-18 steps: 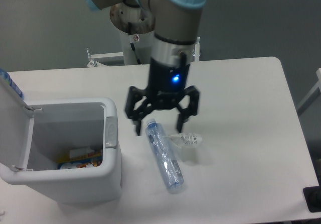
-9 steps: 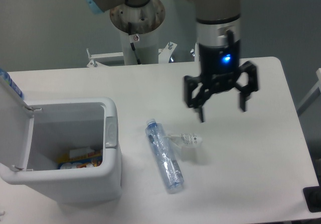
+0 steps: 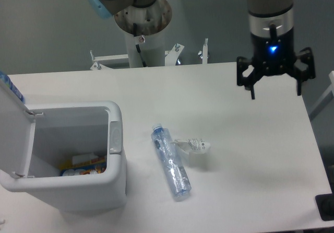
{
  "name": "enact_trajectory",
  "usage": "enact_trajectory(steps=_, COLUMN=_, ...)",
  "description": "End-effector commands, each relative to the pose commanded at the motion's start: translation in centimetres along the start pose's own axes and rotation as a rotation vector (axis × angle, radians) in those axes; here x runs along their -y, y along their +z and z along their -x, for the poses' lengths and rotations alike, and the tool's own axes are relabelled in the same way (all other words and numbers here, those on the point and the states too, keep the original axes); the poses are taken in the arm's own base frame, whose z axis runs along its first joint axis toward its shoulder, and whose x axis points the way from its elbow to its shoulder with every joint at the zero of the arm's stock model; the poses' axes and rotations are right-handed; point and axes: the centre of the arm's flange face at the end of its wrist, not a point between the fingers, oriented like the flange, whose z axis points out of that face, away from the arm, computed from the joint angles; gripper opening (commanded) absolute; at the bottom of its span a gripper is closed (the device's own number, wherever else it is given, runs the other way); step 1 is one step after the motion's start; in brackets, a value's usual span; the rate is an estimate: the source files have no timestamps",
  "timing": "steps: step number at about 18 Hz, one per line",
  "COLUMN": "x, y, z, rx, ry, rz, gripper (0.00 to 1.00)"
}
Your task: Open the trash can
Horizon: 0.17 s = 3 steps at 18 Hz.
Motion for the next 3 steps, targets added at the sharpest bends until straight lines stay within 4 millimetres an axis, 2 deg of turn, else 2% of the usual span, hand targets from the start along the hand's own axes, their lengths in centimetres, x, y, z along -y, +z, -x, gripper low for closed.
enact_trajectory(steps=3, x=-1.01, y=0.19, z=0.46, rx=-0.001, ry=0.014, rz=0.009, gripper=1.0)
